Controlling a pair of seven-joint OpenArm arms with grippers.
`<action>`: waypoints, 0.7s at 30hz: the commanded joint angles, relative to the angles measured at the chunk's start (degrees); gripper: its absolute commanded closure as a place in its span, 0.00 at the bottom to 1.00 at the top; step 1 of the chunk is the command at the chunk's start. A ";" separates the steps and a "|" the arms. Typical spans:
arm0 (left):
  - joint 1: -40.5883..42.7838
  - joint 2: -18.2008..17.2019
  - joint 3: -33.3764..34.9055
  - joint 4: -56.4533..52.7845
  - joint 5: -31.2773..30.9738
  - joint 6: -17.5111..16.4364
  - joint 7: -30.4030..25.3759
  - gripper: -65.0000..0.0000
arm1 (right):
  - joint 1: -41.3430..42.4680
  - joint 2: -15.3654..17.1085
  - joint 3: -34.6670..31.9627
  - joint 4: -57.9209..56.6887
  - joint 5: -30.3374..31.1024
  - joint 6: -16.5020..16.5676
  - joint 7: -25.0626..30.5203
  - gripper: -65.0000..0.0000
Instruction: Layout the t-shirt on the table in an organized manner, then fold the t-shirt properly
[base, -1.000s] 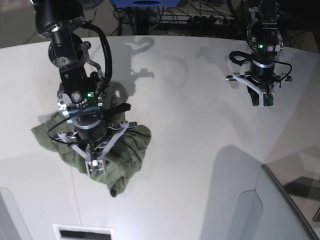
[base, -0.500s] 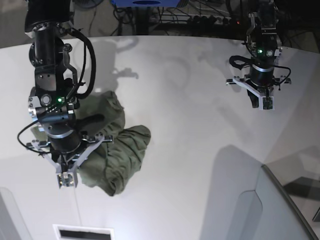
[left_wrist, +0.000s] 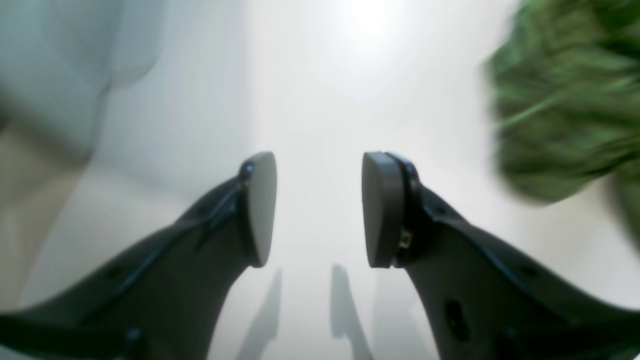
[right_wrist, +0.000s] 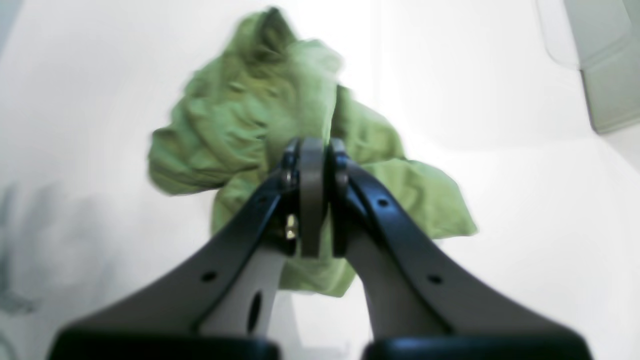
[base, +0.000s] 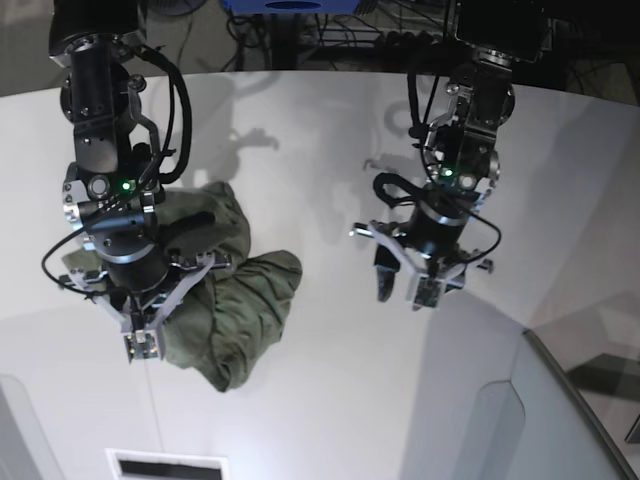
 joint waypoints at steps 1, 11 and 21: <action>-2.64 -0.01 2.82 0.87 -1.99 0.19 -1.53 0.57 | 0.31 -0.09 -0.45 1.14 -0.33 -0.08 1.38 1.00; -19.08 -0.10 25.32 -20.15 -18.43 -1.48 -1.79 0.58 | -0.05 0.09 -0.01 1.14 -0.33 -0.08 1.47 1.00; -27.69 8.78 30.25 -48.19 -20.19 -7.29 -13.84 0.58 | -0.40 0.00 -0.45 1.67 -0.33 -0.08 1.47 1.00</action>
